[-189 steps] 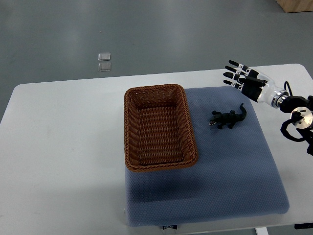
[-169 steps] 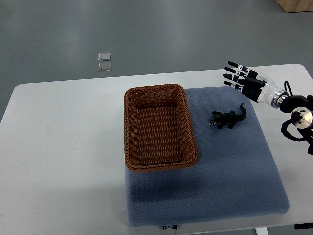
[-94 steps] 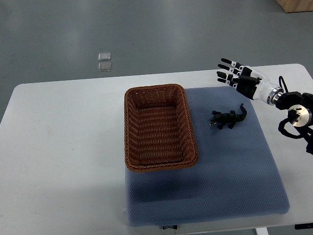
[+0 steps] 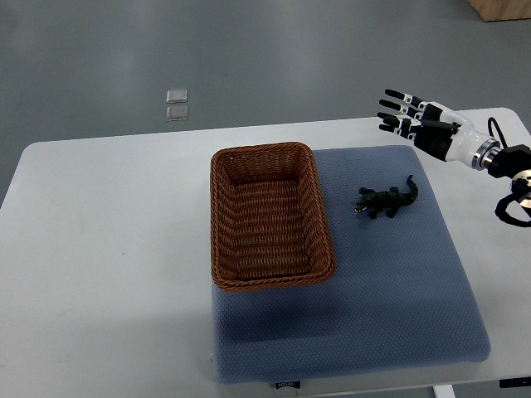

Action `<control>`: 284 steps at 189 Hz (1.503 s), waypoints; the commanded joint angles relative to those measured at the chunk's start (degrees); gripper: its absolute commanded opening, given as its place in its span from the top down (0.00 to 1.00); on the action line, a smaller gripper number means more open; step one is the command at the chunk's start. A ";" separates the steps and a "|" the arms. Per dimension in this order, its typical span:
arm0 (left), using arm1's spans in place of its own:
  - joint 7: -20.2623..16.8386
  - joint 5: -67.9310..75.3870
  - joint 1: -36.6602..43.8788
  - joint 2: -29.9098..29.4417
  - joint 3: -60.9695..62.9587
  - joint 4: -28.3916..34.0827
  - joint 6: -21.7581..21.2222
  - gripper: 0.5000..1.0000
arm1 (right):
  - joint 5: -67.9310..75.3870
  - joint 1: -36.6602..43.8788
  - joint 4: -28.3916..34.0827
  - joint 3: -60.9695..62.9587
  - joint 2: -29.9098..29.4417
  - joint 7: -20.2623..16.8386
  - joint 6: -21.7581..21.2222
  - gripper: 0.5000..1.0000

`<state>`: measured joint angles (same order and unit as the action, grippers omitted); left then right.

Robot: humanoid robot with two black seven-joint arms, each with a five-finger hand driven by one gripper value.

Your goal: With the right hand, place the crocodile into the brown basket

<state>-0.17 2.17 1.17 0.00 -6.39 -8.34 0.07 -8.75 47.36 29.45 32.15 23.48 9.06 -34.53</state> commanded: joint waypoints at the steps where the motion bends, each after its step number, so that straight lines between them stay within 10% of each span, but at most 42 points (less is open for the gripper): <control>1: 0.00 0.03 -0.02 0.00 -0.02 -0.01 -0.07 0.00 | -2.76 0.72 -0.01 0.02 0.60 0.34 -0.47 0.14; 131: 0.00 0.03 -0.03 0.00 -0.02 -0.01 -0.07 0.00 | -40.91 2.56 5.62 -0.25 4.12 16.52 -0.47 0.14; 234: 0.00 -0.06 -0.03 0.00 -0.02 -0.01 0.02 0.00 | -66.14 5.55 18.10 -7.37 10.71 25.94 15.46 0.13; 284: 0.00 -0.06 0.06 0.00 -0.02 -0.01 0.02 0.00 | -81.08 6.08 18.19 -18.79 11.06 25.94 34.17 0.13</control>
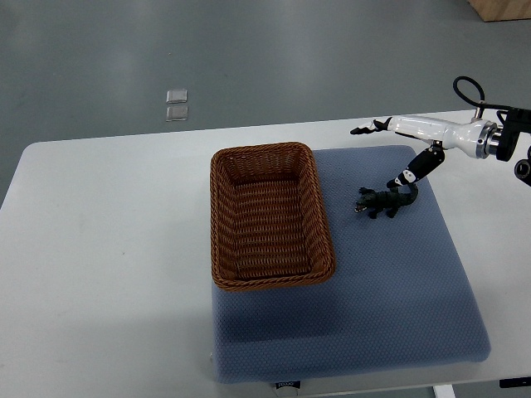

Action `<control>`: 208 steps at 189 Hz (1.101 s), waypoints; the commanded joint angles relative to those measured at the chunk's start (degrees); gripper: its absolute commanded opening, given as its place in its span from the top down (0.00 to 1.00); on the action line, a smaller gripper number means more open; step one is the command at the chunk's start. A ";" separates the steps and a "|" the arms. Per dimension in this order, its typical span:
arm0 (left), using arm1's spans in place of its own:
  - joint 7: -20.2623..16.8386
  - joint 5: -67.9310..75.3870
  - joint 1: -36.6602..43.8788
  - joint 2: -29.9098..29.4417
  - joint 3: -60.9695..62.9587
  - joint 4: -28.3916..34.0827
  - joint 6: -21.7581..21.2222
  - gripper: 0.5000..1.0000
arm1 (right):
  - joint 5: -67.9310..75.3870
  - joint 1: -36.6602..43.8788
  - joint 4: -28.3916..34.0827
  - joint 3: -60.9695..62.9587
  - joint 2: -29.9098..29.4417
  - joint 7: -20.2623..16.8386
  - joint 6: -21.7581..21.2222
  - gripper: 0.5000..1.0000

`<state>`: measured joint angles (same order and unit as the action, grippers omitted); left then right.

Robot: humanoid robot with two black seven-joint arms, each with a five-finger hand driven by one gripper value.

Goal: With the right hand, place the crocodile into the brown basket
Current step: 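Reach the right hand down over the brown toy crocodile, then close the right hand fingers around the crocodile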

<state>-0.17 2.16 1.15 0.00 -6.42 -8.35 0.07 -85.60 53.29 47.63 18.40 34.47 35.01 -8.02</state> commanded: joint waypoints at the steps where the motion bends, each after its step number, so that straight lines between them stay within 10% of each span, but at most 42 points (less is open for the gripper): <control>1: 0.00 -0.05 0.08 0.00 0.00 0.00 0.02 0.00 | -4.23 0.15 0.00 -5.04 0.07 -0.01 7.67 0.13; 80: 0.00 0.04 -0.01 0.00 0.00 0.00 -0.07 0.00 | -8.18 6.56 -0.08 -23.84 -0.54 -0.01 23.05 0.13; 208: 0.00 -0.05 -0.01 0.00 0.00 0.00 -0.07 0.00 | -15.74 7.62 -6.24 -29.91 -5.73 -0.01 26.38 0.14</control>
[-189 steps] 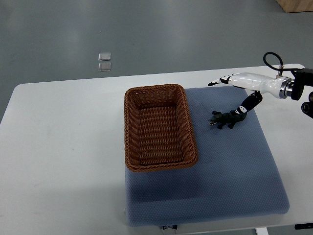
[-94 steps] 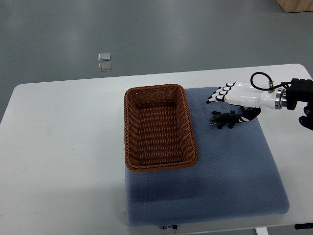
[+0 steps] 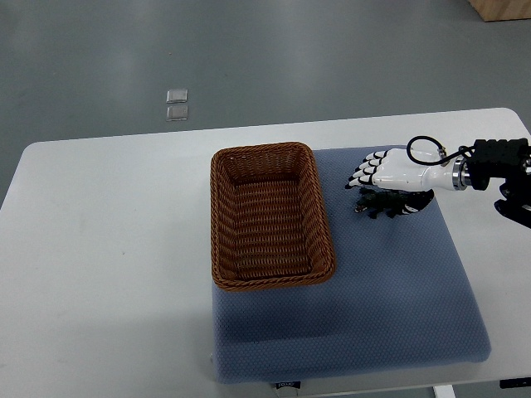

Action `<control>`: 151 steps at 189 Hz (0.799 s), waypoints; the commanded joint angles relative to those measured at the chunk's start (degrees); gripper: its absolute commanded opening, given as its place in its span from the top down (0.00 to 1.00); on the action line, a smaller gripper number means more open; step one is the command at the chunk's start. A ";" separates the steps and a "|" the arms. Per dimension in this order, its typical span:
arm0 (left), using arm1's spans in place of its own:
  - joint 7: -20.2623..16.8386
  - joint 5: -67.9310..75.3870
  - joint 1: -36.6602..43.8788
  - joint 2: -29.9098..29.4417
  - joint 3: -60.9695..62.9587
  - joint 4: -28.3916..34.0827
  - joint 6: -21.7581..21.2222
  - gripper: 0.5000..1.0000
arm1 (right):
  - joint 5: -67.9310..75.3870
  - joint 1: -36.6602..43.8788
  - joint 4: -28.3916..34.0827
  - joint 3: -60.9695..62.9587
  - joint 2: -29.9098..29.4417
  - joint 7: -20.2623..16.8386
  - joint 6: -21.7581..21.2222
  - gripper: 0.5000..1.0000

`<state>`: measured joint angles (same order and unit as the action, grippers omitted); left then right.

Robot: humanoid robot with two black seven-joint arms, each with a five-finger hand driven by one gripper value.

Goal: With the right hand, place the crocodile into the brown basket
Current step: 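Close the right hand fingers around the crocodile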

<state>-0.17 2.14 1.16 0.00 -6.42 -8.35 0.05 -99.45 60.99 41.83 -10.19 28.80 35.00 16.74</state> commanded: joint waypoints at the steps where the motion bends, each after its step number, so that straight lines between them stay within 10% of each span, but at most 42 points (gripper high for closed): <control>1: 0.00 -0.03 -0.01 0.00 0.00 0.00 -0.05 0.00 | -1.89 -0.08 -0.44 -1.32 -0.06 0.00 1.63 0.14; 74: 0.00 -0.03 -0.01 0.00 0.00 0.00 0.03 0.00 | -2.77 0.01 -1.14 -1.76 -1.02 0.00 1.90 0.16; 151: 0.00 0.05 -0.01 0.00 0.00 0.00 0.03 0.00 | -2.94 0.01 -3.25 -1.85 -1.90 0.00 1.63 0.43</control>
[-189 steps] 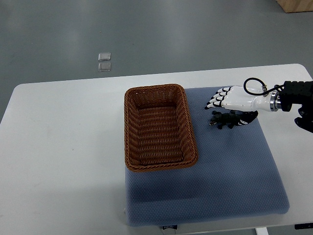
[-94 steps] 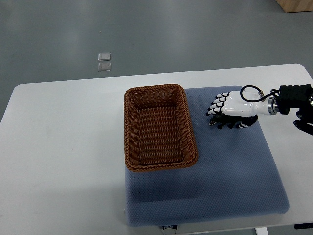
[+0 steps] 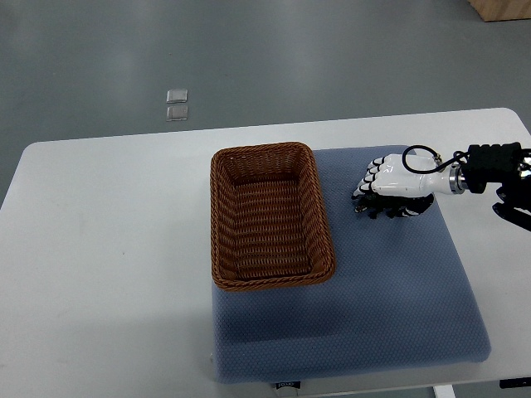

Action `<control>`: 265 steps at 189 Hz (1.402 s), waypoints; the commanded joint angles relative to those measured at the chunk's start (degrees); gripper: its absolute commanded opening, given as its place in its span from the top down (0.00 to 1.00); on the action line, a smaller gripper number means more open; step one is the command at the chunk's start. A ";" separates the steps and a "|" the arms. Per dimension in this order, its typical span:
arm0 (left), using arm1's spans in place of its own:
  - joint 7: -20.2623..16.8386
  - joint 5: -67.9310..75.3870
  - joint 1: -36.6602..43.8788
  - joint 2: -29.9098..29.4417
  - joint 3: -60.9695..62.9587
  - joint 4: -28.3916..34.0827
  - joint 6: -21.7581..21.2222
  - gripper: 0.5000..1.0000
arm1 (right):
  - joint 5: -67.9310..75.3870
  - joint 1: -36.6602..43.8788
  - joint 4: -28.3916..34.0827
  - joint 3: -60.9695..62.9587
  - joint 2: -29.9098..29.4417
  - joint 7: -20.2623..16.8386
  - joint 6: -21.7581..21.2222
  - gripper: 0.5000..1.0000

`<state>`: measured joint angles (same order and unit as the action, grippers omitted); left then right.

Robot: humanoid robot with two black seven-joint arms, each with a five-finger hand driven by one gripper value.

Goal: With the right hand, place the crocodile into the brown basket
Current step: 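Close the right hand fingers around the crocodile, then lift the crocodile and carry it over the wicker basket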

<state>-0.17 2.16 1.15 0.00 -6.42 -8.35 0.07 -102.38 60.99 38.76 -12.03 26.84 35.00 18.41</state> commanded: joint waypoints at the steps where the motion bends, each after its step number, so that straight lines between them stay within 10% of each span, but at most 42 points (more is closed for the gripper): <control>1: 0.00 0.04 -0.01 0.00 0.00 0.00 0.01 0.00 | -0.01 0.00 -0.18 -0.01 0.06 0.00 -0.04 0.43; 82: 0.00 0.04 -0.01 0.00 0.00 0.00 -0.07 0.00 | 0.08 0.09 -0.18 -0.09 0.41 0.00 -0.22 0.99; 265: 0.00 -0.05 -0.01 0.00 0.00 0.00 0.01 0.00 | 6.23 9.32 4.12 0.96 2.34 0.00 -0.31 1.00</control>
<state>-0.18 2.15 1.15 0.00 -6.42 -8.35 0.07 -96.14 69.11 40.49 -11.07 29.31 35.00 18.06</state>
